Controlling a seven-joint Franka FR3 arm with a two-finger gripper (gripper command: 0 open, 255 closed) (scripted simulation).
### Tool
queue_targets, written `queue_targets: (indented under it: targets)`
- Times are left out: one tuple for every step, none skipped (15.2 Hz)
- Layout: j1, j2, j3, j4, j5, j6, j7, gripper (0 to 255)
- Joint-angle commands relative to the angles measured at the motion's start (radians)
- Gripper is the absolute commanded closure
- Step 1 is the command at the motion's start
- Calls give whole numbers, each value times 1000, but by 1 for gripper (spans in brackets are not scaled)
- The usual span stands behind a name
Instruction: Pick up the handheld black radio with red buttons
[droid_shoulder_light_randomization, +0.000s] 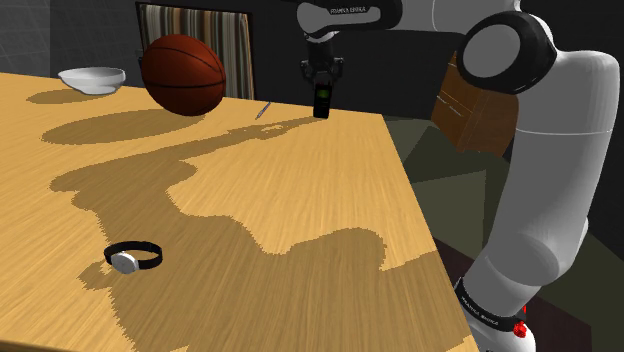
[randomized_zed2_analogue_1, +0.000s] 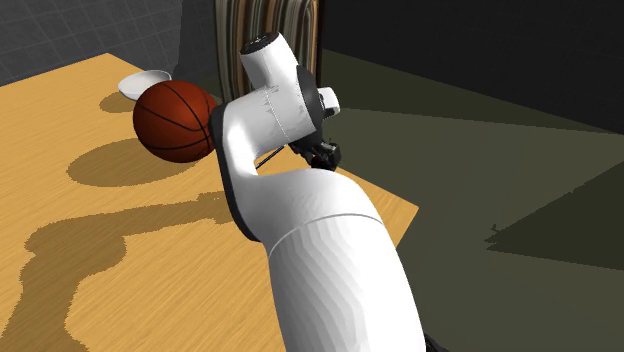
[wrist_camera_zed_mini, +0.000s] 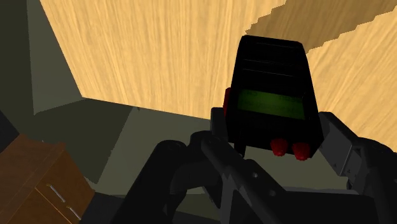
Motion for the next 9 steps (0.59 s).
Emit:
queue_targets:
  targets:
    - [0, 0, 0, 0, 0, -1, 0, 255]
    - [0, 1, 0, -1, 0, 0, 1, 255]
    - [1, 4, 0, 17, 0, -14, -4, 255]
    - [2, 8, 0, 36, 0, -29, -8, 255]
    - [4, 13, 0, 56, 0, -43, -13, 255]
    - [5, 18, 0, 76, 0, -58, -18, 255]
    - [7, 23, 0, 98, 0, -73, -22, 255]
    - [8, 29, 0, 120, 0, -89, -27, 255]
    - [10, 35, 0, 143, 0, -105, -32, 255]
